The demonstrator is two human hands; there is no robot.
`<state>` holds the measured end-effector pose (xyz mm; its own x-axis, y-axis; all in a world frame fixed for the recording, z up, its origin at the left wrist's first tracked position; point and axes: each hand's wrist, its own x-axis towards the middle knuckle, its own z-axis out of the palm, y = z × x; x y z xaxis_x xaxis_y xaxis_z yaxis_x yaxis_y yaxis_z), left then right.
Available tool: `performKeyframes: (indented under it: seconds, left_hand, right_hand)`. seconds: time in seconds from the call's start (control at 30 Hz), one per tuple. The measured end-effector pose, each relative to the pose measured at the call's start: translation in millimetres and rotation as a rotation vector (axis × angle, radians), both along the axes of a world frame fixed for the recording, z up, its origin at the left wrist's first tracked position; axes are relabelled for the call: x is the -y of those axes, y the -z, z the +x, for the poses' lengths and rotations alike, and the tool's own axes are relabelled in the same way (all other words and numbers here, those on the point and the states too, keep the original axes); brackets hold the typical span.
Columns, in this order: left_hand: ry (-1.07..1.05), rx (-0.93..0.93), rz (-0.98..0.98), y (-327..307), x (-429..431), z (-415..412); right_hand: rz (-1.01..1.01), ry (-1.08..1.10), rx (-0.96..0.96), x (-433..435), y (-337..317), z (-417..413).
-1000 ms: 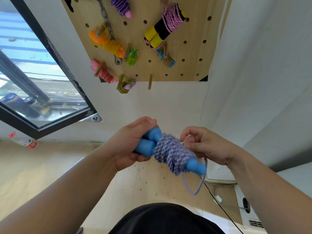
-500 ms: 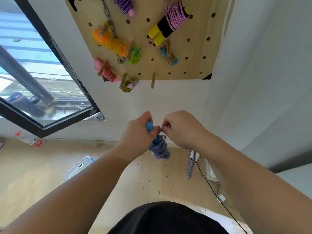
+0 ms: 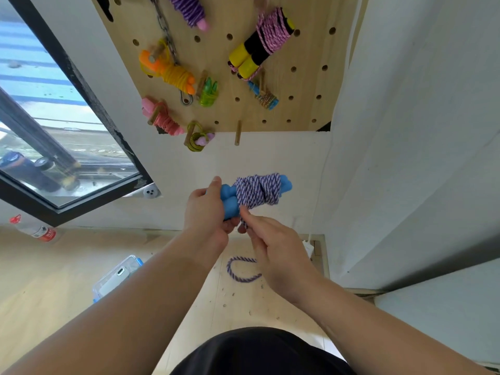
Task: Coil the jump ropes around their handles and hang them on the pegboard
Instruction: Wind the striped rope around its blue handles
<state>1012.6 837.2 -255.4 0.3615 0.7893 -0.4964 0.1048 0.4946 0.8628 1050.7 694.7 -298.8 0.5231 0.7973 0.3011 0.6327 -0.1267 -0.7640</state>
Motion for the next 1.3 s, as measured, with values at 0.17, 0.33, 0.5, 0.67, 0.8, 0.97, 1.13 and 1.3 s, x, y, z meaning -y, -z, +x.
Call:
performKeyframes:
  seconds: [0.17, 0.33, 0.5, 0.67, 0.8, 0.97, 1.13, 1.3]
  left_hand:
    - [0.128, 0.203, -0.214, -13, -2, -9]
    - [0.458, 0.17, -0.146, -23, -6, -29]
    - [0.862, -0.213, 0.221, -22, 14, -34]
    - [0.834, -0.376, 0.526, 0, 15, -22]
    - [0.776, -0.414, 0.703, 11, 11, -20]
    - [0.572, -0.382, 0.691, 25, 11, -23]
    - [0.312, -0.277, 0.378, 29, 16, -15]
    - [0.189, -0.203, -0.035, 9, 8, -12]
  right_hand:
    - [0.154, -0.014, -0.607, 13, -4, 28]
    - [-0.065, -0.208, -0.814, 36, -4, 77]
    - [-0.517, -0.358, -0.342, 28, -27, 110]
    - [-0.664, -0.277, 0.123, -5, -44, 101]
    - [-0.647, -0.085, 0.23, -23, -40, 78]
    - [-0.479, 0.116, 0.085, -21, -39, 40]
    - [-0.46, -0.022, 0.279, -17, -20, 5]
    - [-0.331, 0.009, 0.383, 2, 5, 3]
